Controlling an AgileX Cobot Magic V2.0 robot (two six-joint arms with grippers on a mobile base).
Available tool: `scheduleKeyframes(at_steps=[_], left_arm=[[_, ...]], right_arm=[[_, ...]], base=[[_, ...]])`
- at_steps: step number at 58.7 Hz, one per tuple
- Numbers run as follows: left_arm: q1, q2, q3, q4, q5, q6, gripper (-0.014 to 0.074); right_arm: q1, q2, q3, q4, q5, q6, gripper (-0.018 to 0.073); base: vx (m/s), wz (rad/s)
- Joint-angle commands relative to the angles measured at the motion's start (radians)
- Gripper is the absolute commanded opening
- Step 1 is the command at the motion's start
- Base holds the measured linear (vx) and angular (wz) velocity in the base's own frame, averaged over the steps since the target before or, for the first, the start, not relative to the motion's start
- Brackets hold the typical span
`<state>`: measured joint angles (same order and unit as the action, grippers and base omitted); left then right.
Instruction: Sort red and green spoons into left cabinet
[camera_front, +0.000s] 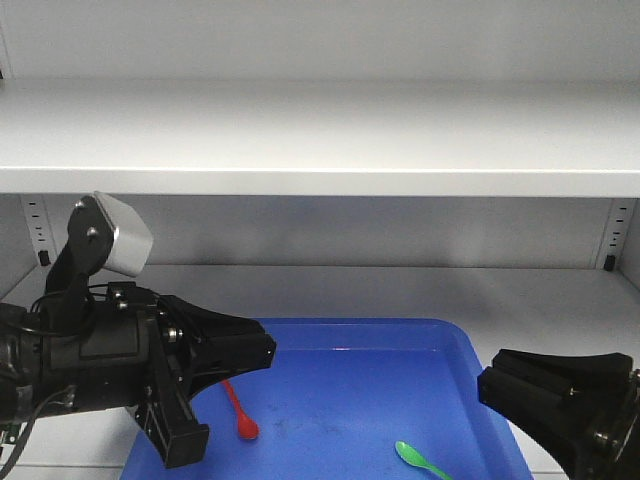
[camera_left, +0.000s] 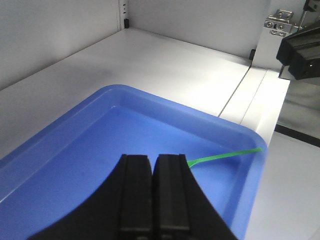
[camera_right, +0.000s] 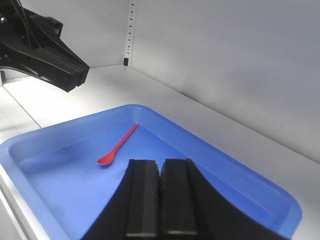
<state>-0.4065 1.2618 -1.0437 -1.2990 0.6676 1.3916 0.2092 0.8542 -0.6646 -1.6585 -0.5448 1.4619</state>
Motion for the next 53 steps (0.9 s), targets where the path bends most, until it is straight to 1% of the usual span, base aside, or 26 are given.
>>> scheduleKeyframes(at_steps=[1, 2, 5, 7, 9, 13, 14, 15, 16, 17, 18, 19, 20, 21, 22, 23, 24, 28, 30, 32, 34, 37, 41, 43, 53], left_arm=[[-0.003, -0.02, -0.04, -0.039, -0.079, -0.015, 0.0], [-0.004, -0.02, -0.044, -0.021, -0.092, -0.024, 0.0], [-0.015, -0.019, -0.068, 0.049, -0.149, -0.099, 0.0], [-0.027, -0.016, -0.087, 0.117, -0.189, -0.167, 0.0], [-0.042, -0.015, -0.106, 0.206, -0.232, -0.25, 0.0], [-0.079, -0.014, -0.14, 0.414, -0.333, -0.453, 0.0], [-0.087, -0.014, -0.145, 0.482, -0.352, -0.5, 0.0], [-0.1, -0.014, -0.152, 0.527, -0.382, -0.573, 0.0], [-0.112, -0.014, -0.157, 0.597, -0.41, -0.647, 0.0], [-0.119, -0.014, -0.163, 0.644, -0.428, -0.696, 0.0], [-0.13, -0.014, -0.166, 0.715, -0.451, -0.771, 0.0], [-0.136, -0.016, -0.167, 0.762, -0.467, -0.822, 0.0], [-0.142, -0.018, -0.167, 0.829, -0.484, -0.872, 0.0], [-0.15, -0.017, -0.167, 0.873, -0.508, -0.947, 0.0], [-0.155, -0.019, -0.167, 0.937, -0.519, -0.994, 0.0], [-0.159, -0.022, -0.167, 0.979, -0.532, -1.039, 0.0], [-0.165, -0.026, -0.166, 1.038, -0.539, -1.103, 0.0], [-0.174, -0.033, -0.164, 1.173, -0.565, -1.267, 0.0], [-0.176, -0.036, -0.164, 1.218, -0.571, -1.332, 0.0], [-0.176, -0.037, -0.164, 1.258, -0.579, -1.381, 0.0], [-0.176, -0.039, -0.164, 1.287, -0.587, -1.407, 0.0], [-0.176, -0.043, -0.164, 1.312, -0.597, -1.419, 0.0], [-0.176, -0.069, -0.145, 1.317, -0.626, -1.409, 0.0], [-0.176, -0.093, -0.124, 1.316, -0.654, -1.392, 0.0], [-0.164, -0.249, 0.051, 1.313, -0.819, -1.355, 0.0]], right_arm=[[0.002, -0.011, -0.031, 0.035, 0.009, 0.004, -0.0006], [0.002, -0.011, -0.031, 0.035, 0.01, 0.004, -0.0006], [0.002, -0.011, -0.031, 0.035, 0.009, 0.004, -0.0006], [0.002, -0.011, -0.031, 0.035, 0.009, 0.004, -0.0006], [0.002, -0.011, -0.031, 0.035, 0.009, 0.004, -0.0006], [0.002, -0.011, -0.031, 0.035, 0.009, 0.004, -0.0006], [0.002, -0.011, -0.031, 0.035, 0.009, 0.004, -0.0006], [0.002, -0.011, -0.031, 0.035, 0.009, 0.004, -0.0006], [0.002, -0.011, -0.031, 0.035, 0.009, 0.004, -0.0006], [0.002, -0.011, -0.031, 0.035, 0.009, 0.004, -0.0006], [0.002, -0.011, -0.031, 0.035, 0.009, 0.004, -0.0006], [0.002, -0.011, -0.031, 0.035, 0.009, 0.004, -0.0006], [0.002, -0.011, -0.031, 0.035, 0.009, 0.004, -0.0006], [0.002, -0.011, -0.031, 0.035, 0.009, 0.004, -0.0006], [0.002, -0.011, -0.031, 0.035, 0.009, 0.004, -0.0006], [0.002, -0.011, -0.031, 0.035, 0.009, 0.004, -0.0006], [0.002, -0.011, -0.031, 0.035, 0.009, 0.004, -0.0006], [0.002, -0.011, -0.031, 0.035, 0.009, 0.004, -0.0006], [0.002, -0.011, -0.031, 0.035, 0.009, 0.004, -0.0006], [0.002, -0.011, -0.031, 0.035, 0.009, 0.004, -0.0006], [0.002, -0.011, -0.031, 0.035, 0.009, 0.004, -0.0006], [0.002, -0.011, -0.031, 0.035, 0.009, 0.004, -0.0006], [0.002, -0.011, -0.031, 0.035, 0.009, 0.004, -0.0006], [0.002, -0.011, -0.031, 0.035, 0.009, 0.004, -0.0006], [0.002, -0.011, -0.031, 0.035, 0.009, 0.004, -0.0006]], base=[[0.0, 0.0], [0.0, 0.0], [0.0, 0.0], [0.0, 0.0], [0.0, 0.0], [0.0, 0.0], [0.0, 0.0], [0.0, 0.0], [0.0, 0.0], [0.0, 0.0], [0.0, 0.0], [0.0, 0.0], [0.0, 0.0], [0.0, 0.0], [0.0, 0.0], [0.0, 0.0], [0.0, 0.0], [0.0, 0.0], [0.0, 0.0], [0.0, 0.0], [0.0, 0.0], [0.0, 0.0], [0.0, 0.0], [0.0, 0.0], [0.0, 0.0]])
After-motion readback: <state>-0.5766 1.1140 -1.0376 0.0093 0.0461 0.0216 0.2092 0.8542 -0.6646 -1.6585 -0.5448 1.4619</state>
